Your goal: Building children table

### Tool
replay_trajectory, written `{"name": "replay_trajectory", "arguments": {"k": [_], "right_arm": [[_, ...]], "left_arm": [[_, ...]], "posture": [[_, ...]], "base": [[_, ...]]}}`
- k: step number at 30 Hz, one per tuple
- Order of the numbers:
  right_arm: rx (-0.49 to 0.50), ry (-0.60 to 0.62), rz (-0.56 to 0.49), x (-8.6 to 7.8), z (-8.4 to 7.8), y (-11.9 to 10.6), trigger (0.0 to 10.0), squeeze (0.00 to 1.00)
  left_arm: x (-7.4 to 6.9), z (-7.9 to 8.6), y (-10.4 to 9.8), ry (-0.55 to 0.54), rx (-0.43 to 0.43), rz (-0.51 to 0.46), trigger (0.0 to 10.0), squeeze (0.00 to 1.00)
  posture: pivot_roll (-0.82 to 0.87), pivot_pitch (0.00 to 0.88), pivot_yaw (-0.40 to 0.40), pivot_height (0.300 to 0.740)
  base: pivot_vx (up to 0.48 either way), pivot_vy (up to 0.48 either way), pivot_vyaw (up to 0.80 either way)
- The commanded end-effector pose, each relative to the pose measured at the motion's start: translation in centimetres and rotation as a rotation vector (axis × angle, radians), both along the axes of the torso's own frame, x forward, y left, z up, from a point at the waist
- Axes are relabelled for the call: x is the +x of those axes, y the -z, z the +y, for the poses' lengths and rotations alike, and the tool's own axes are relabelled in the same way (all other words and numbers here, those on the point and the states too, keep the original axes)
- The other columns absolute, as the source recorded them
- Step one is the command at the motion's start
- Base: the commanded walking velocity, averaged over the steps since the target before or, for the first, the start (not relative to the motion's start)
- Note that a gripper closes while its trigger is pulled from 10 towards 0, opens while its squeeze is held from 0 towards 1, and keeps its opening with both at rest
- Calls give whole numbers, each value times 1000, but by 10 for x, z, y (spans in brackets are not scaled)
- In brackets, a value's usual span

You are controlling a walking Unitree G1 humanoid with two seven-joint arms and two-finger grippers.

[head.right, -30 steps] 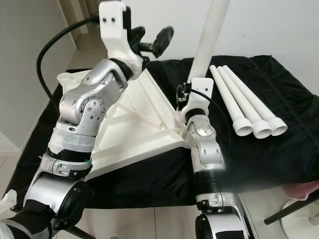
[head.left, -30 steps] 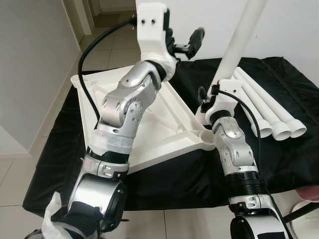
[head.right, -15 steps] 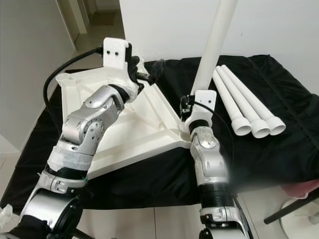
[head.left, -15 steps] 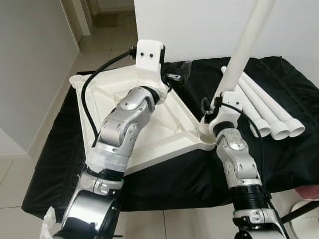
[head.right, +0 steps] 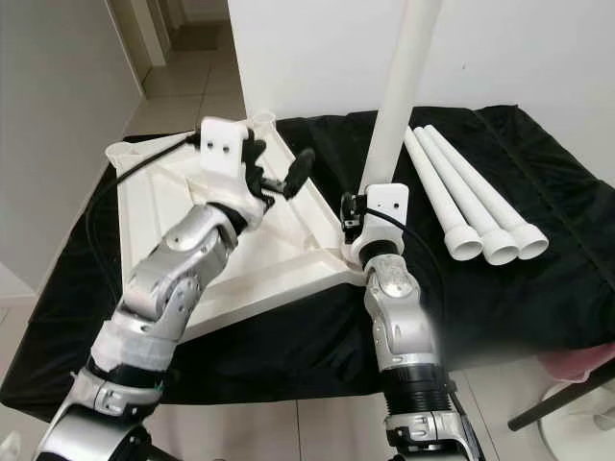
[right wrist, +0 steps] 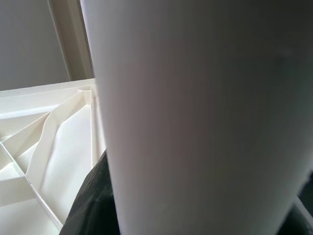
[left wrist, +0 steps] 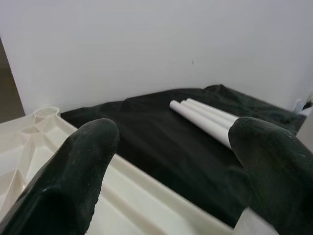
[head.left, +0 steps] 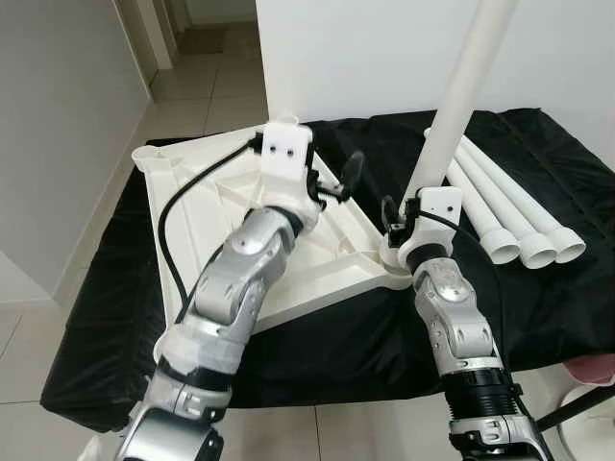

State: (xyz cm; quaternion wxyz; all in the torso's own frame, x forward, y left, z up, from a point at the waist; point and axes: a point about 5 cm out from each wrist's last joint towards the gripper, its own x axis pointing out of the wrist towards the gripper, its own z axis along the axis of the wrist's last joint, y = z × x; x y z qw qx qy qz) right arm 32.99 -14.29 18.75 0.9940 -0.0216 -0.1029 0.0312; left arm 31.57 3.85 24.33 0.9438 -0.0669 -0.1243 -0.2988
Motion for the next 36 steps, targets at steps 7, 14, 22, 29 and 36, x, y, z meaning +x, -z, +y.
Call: {"name": "replay_trajectory", "arguments": {"k": [7, 14, 22, 29, 36], "right_arm": [[-43, -19, -41, -5, -3, 0, 10000, 0], [-74, -22, -27, -8, -7, 9, 10000, 0], [-84, -26, -17, -7, -7, 17, 10000, 0], [-133, -55, 2, 0, -5, 27, 10000, 0], [-156, -59, 4, 2, -6, 29, 10000, 0]], "left_arm": [[-17, -3, 26, 126, 105, -25, 10000, 0], [-23, -4, 35, 137, 159, -23, 10000, 0], [-27, -5, 39, 156, 180, -21, 10000, 0], [-34, -7, 45, 199, 223, -22, 10000, 0], [-35, -7, 46, 202, 235, -22, 10000, 0]], "posture": [[-103, 0, 97, 740], [-99, 5, 94, 740], [-93, 10, 88, 740], [-84, 10, 85, 740], [-78, 15, 86, 740]], "base": [[0, 0, 0], [0, 0, 0], [0, 0, 0], [0, 0, 0], [0, 0, 0]]}}
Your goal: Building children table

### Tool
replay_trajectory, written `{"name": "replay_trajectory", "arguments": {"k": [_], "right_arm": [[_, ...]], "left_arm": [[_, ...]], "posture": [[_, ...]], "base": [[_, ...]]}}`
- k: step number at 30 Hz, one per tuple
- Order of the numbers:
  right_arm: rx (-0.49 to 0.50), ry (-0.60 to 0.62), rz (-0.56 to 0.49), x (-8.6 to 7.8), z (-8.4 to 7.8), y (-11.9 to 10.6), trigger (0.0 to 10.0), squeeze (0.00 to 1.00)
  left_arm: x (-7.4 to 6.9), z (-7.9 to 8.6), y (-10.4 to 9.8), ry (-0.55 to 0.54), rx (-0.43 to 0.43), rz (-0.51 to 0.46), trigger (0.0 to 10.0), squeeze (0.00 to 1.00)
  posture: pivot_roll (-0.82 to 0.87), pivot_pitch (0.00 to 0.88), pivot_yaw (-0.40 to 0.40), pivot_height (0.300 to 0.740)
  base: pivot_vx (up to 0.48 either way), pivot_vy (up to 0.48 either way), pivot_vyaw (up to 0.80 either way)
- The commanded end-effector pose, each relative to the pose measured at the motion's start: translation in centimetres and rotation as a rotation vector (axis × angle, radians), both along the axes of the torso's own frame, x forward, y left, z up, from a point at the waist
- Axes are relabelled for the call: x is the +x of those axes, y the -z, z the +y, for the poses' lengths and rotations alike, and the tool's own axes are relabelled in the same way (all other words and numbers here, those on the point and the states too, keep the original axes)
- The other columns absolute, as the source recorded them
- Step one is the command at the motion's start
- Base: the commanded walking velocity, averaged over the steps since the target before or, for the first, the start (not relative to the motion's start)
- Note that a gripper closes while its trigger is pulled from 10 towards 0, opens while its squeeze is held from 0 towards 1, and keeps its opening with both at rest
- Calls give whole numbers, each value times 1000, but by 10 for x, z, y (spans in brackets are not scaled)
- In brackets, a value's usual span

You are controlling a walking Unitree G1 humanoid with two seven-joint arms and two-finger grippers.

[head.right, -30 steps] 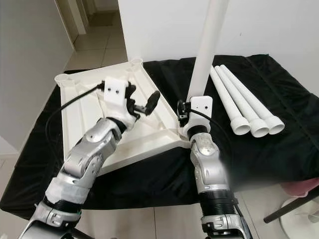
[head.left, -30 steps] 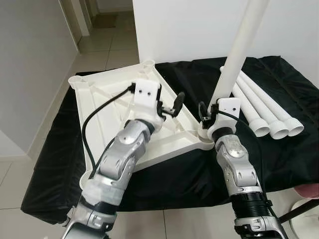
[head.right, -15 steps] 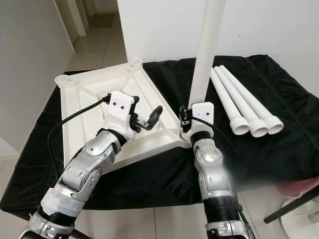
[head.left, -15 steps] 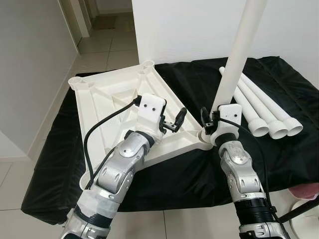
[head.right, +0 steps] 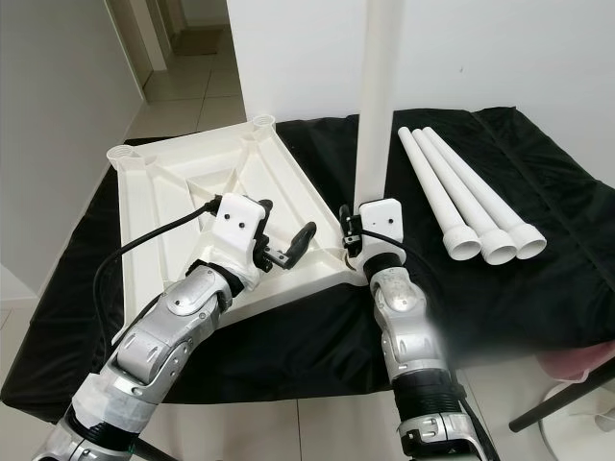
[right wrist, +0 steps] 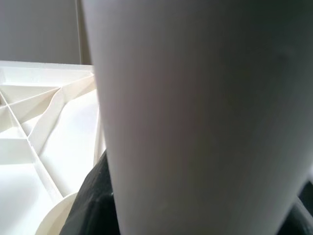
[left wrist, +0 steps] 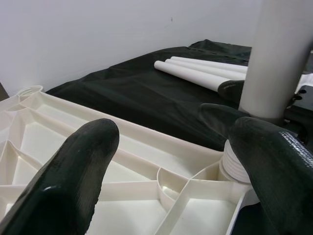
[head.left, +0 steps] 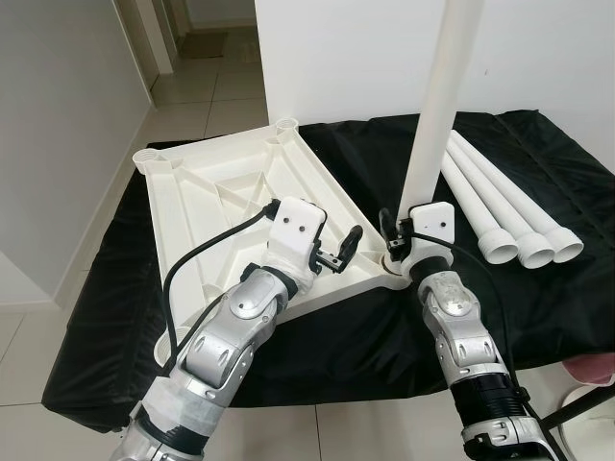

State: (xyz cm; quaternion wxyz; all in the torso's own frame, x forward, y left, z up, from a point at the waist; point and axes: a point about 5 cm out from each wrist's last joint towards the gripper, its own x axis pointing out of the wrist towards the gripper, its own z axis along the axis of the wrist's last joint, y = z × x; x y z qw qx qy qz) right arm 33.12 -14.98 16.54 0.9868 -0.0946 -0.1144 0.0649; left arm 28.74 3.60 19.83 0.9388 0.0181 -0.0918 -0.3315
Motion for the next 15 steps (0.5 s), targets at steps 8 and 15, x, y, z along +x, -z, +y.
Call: {"name": "replay_trajectory", "arguments": {"k": [8, 15], "right_arm": [[-63, -71, 52, 1, 5, 14, 10000, 0], [-108, -128, 70, -1, 6, 20, 10000, 0]], "left_arm": [[-8, -5, 2, 157, 53, -9, 10000, 0], [-8, -4, 1, 152, 56, -13, 10000, 0]], "posture": [[-78, 24, 85, 740], [-74, 24, 85, 740]], "base": [[0, 0, 0], [0, 0, 0]]}}
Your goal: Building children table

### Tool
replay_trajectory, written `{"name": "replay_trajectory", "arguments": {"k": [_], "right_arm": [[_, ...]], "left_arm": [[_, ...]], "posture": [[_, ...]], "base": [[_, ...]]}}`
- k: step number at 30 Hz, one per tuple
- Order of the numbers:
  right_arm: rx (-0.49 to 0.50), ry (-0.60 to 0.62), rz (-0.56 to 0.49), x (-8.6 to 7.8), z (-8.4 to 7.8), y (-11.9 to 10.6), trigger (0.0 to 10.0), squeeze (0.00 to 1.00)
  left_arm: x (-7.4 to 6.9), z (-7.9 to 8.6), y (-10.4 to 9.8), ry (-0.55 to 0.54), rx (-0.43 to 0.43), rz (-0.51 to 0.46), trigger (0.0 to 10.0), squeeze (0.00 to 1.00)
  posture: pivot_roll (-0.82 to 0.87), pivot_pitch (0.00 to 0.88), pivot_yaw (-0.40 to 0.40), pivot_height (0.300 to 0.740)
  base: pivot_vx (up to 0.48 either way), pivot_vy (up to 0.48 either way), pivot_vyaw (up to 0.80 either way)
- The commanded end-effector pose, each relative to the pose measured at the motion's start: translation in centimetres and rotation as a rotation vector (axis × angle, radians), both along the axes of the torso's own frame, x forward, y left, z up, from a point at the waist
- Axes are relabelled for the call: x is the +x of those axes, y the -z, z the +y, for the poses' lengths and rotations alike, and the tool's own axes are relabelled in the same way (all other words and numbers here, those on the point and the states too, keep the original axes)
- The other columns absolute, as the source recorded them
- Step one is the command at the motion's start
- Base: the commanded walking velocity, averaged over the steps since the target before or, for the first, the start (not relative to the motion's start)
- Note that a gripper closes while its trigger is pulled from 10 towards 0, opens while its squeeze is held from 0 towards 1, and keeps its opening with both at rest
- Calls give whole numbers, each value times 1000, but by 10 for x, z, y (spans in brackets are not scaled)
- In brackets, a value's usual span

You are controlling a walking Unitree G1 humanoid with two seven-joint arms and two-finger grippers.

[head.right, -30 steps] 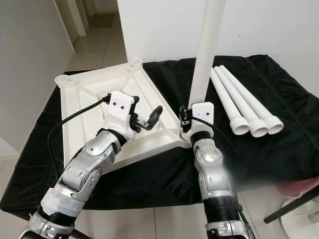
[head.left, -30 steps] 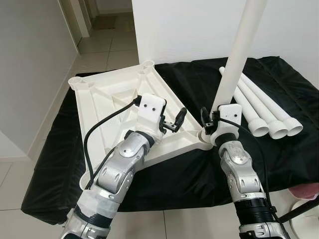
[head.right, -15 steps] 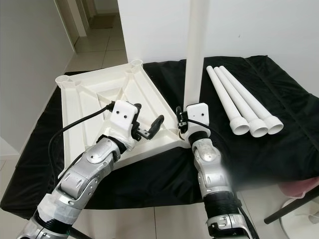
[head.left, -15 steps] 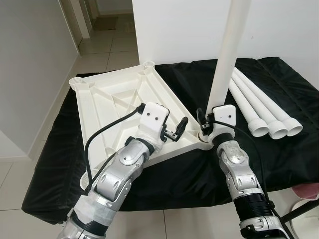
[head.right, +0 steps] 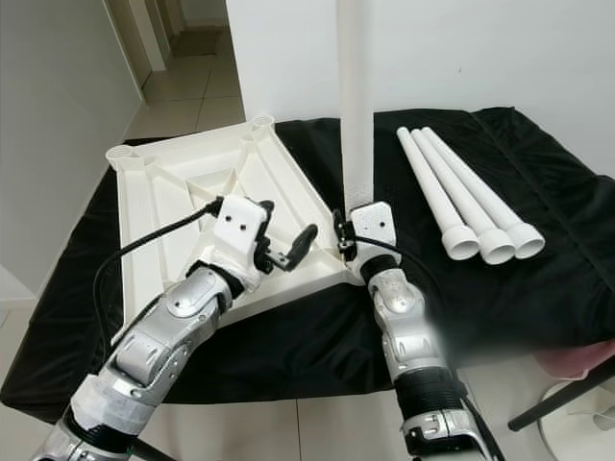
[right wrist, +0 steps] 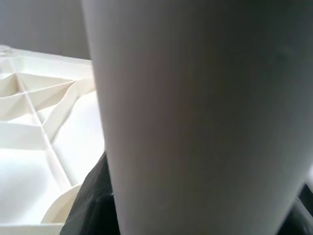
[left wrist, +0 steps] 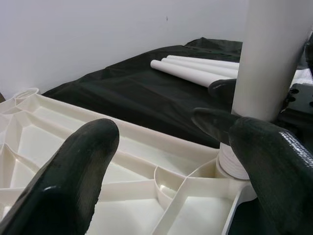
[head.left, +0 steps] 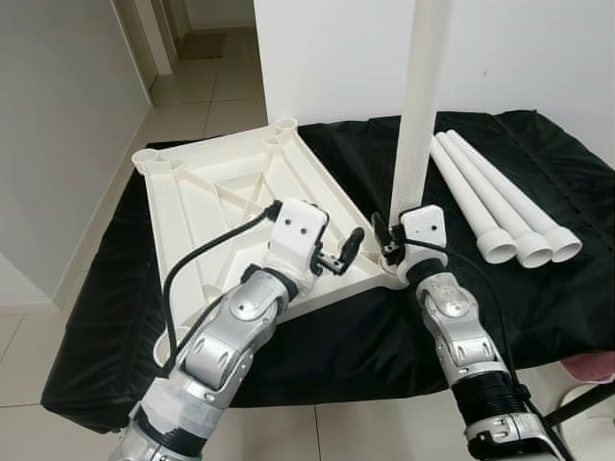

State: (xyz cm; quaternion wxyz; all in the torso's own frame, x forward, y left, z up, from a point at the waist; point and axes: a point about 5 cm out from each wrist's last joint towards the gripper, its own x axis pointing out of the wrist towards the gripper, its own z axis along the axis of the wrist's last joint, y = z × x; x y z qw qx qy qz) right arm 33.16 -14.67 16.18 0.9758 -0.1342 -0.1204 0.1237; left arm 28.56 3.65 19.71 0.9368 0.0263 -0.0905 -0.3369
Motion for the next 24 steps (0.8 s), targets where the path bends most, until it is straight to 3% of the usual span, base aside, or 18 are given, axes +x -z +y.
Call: {"name": "replay_trajectory", "arguments": {"k": [1, 6, 14, 24], "right_arm": [[-26, -22, 84, -1, 1, 18, 10000, 0], [-11, -29, 105, 0, -2, 20, 10000, 0], [130, -15, 174, 9, -3, 19, 10000, 0], [187, 1, 228, 12, -4, 25, 10000, 0]], "left_arm": [[-6, -4, -1, 142, 40, -10, 10000, 0], [-6, -4, -1, 144, 41, -11, 10000, 0], [-5, -6, -5, 143, 32, -19, 10000, 0], [-5, -4, -5, 138, 33, -18, 10000, 0]], "posture": [[-76, 24, 86, 740], [-78, 25, 85, 740], [-78, 25, 85, 740], [-69, 23, 82, 740]], "base": [[0, 0, 0], [0, 0, 0], [0, 0, 0], [0, 0, 0]]}}
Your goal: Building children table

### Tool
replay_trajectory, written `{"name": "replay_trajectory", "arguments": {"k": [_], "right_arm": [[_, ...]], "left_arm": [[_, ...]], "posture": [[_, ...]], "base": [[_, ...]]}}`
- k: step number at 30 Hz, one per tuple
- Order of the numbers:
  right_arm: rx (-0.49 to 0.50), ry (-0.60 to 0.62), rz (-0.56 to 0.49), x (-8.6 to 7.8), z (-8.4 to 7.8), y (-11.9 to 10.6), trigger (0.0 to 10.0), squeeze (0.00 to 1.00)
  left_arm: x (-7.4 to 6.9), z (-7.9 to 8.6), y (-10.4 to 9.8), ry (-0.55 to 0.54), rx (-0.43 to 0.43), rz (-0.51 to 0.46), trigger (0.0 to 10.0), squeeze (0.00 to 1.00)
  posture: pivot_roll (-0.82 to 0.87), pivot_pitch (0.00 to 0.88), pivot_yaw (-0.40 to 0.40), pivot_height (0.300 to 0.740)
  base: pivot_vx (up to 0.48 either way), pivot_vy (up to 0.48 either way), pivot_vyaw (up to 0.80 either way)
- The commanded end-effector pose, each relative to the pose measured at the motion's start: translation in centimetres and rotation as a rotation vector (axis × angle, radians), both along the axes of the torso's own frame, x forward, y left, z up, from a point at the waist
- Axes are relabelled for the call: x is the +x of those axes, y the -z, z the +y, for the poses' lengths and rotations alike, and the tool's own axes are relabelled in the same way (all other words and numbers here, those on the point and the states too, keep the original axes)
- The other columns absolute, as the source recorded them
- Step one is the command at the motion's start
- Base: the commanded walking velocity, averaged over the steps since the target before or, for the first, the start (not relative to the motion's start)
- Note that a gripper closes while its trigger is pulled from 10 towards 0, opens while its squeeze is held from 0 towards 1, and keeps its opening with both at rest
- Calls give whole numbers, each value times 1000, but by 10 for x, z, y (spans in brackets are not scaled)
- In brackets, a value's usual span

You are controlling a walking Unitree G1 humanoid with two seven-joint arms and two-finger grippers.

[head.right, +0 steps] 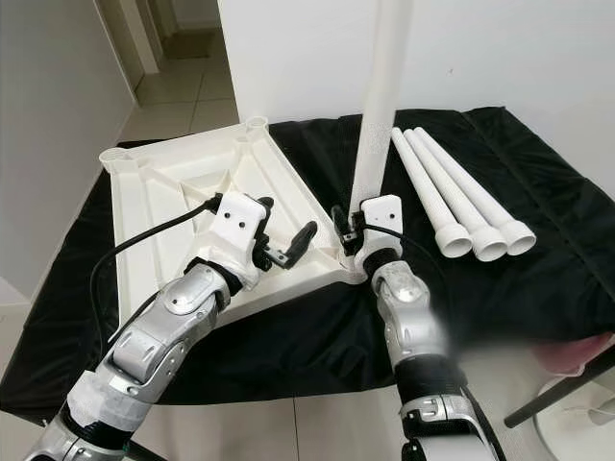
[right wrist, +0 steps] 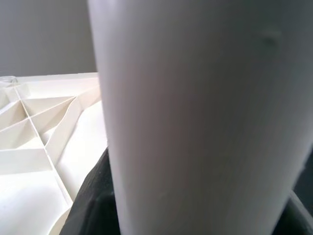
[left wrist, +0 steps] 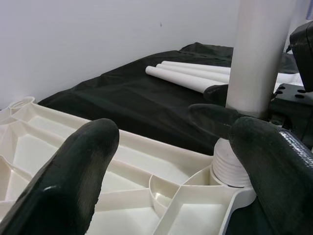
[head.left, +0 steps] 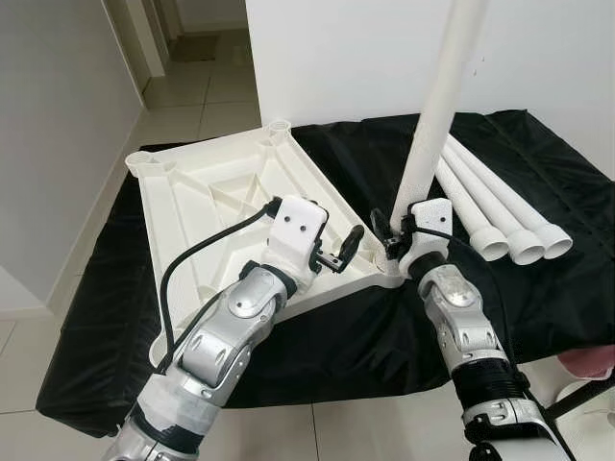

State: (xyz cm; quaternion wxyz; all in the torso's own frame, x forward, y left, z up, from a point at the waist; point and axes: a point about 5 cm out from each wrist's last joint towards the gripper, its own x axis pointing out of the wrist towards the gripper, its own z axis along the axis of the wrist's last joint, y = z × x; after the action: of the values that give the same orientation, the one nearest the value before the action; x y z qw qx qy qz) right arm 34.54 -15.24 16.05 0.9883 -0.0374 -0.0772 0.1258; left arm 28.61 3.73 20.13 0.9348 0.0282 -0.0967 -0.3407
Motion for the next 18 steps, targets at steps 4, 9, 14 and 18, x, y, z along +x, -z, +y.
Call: {"name": "replay_trajectory", "arguments": {"k": [4, 9, 14, 18], "right_arm": [[19, 7, 133, -2, 0, 26, 10000, 0], [28, 18, 154, -2, -1, 29, 10000, 0], [-35, -9, 113, -6, 2, 30, 10000, 0], [-49, -25, 101, -9, 4, 32, 10000, 0]], "left_arm": [[-5, -4, -1, 127, 33, -6, 10000, 0], [-5, -4, -2, 127, 31, -8, 10000, 0], [-5, -4, -2, 128, 33, -10, 10000, 0], [-5, -4, -2, 126, 33, -9, 10000, 0]], "posture": [[-70, 22, 83, 740], [-71, 20, 84, 740], [-70, 23, 84, 740], [-69, 21, 84, 740]], "base": [[0, 0, 0], [0, 0, 0], [0, 0, 0], [0, 0, 0]]}}
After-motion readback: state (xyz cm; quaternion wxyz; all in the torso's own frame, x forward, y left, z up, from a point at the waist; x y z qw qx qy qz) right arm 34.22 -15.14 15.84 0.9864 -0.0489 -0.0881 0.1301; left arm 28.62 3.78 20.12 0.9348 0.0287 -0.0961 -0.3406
